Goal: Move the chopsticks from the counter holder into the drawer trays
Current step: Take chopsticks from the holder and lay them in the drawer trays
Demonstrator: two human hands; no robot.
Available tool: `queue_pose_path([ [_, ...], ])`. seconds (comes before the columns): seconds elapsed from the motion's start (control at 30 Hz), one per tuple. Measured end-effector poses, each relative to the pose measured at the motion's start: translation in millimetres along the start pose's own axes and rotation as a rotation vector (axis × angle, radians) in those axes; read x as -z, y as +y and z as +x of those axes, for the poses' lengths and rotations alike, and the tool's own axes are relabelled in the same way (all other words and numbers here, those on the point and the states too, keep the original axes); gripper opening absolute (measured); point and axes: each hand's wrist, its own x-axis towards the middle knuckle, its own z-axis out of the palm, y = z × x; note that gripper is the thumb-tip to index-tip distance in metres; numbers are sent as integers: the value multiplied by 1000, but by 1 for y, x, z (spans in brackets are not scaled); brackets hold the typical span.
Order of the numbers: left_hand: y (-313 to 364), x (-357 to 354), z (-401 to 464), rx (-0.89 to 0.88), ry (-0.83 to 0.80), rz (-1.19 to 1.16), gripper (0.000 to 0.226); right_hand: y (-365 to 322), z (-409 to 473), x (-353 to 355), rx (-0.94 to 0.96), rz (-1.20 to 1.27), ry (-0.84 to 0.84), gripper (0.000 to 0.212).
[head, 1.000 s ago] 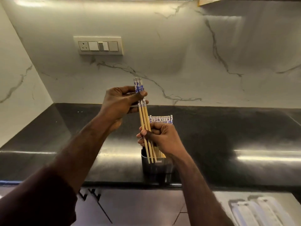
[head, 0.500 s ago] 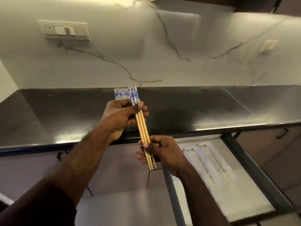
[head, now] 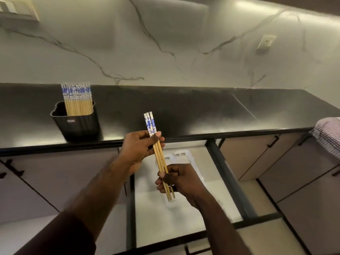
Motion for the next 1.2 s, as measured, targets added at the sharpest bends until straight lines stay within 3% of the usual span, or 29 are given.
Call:
queue_pose_path([
  [0.27, -105, -37, 60, 57, 160, 324, 9, 68, 53, 53, -212, 41, 45, 13],
  [0.43, -181, -24, 105, 92, 74, 669, 15, 120, 97, 57, -380, 43, 130, 13],
  [0.6, -239, -14, 136, 22, 50, 997, 49, 164, 136, 60, -476, -77, 196, 23],
  [0.77, -270, -4, 149, 25, 11, 1349, 73, 190, 157, 54, -554, -241, 255, 20],
  [1.07, -297, 1, 156, -63, -177, 1707, 59, 216, 177, 45, -644, -507, 178, 17],
  [1.2, -303, 3, 157, -55, -247, 1767, 74, 224, 179, 43, -639, -567, 178, 21],
])
